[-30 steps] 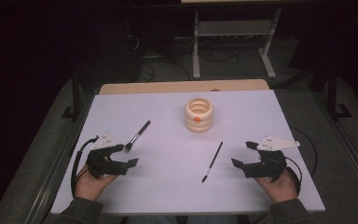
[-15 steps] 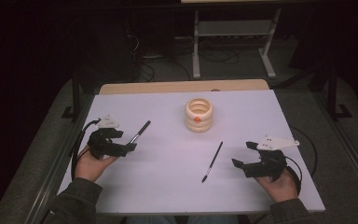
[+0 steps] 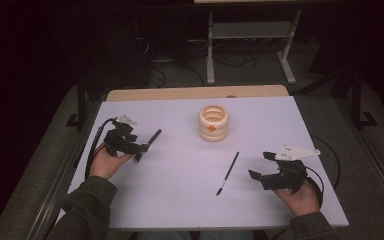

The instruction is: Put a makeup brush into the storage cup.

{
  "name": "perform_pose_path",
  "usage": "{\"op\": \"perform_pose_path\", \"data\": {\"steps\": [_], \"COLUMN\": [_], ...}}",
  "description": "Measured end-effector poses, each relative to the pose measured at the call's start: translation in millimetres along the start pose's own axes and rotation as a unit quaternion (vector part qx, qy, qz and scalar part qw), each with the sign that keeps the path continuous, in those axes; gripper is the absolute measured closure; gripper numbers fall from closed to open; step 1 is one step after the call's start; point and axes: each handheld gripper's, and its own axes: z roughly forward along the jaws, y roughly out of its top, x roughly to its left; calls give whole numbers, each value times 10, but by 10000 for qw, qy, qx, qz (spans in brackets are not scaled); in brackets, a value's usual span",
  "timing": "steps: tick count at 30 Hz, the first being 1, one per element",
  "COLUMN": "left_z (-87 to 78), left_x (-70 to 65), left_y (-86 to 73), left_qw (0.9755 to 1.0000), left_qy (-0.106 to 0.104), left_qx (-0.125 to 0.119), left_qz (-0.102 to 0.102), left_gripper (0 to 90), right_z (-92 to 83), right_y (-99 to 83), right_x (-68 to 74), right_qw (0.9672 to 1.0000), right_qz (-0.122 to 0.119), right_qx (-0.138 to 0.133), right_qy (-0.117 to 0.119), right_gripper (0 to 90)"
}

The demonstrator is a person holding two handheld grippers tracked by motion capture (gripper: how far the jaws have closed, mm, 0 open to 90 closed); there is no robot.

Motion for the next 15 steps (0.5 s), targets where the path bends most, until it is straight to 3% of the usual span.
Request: {"op": "perform_pose_path", "data": {"steps": [15], "left_z": [300], "left_x": [138], "left_y": [95], "left_qw": [9987], "left_qy": [15], "left_qx": [451], "left_qz": [-230], "left_gripper": [439], "right_z": [22], "right_y": [-2], "right_x": [-11], "right_qw": [10000], "right_qz": [-30], "right_qx": [68], "right_qy": [11], "right_gripper": [172]}}
